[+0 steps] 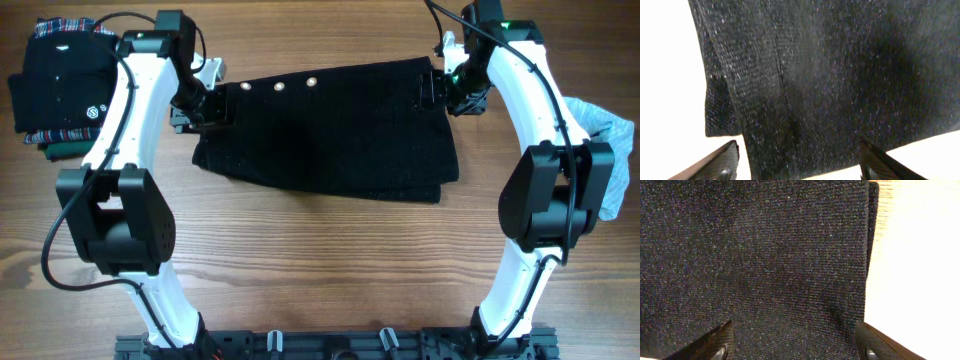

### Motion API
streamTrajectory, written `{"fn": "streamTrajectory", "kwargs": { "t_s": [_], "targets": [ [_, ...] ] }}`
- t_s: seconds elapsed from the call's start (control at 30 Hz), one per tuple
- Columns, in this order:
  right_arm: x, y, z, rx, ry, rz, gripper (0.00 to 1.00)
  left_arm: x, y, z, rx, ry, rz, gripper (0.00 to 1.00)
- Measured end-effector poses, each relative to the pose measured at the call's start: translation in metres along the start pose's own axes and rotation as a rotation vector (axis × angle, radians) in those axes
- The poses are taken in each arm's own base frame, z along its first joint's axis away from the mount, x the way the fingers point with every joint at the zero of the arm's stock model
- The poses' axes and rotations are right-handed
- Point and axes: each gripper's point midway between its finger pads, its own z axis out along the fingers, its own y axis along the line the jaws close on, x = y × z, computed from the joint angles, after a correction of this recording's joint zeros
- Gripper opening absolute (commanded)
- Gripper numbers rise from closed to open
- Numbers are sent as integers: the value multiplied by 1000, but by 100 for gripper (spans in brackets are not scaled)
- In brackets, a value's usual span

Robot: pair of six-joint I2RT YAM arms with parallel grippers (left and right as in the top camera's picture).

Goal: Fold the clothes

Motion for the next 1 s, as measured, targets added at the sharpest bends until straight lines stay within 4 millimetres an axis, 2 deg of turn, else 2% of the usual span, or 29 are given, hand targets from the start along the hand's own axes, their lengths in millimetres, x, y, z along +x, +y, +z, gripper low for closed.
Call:
{"fn": "streamTrajectory", "kwargs": {
  "t_s": [0.23, 0.43, 0.63, 0.83, 1.0],
  "targets": [
    [9, -18, -5, -22, 31, 104, 81, 2, 1, 0, -4, 9, 1, 68],
    [18, -40, -15, -110, 55, 204, 82, -6, 0, -1, -3, -26, 9, 67],
    [25, -39, -17, -154, 80, 211, 89, -13, -5, -22, -2, -104, 26, 67],
    [20, -33, -19, -202, 60, 203, 92, -15, -29, -49, 92, -182, 58, 68],
    [19, -35, -8, -270, 39, 226, 92, -16, -59, -47, 117, -193, 135, 71]
  ]
}}
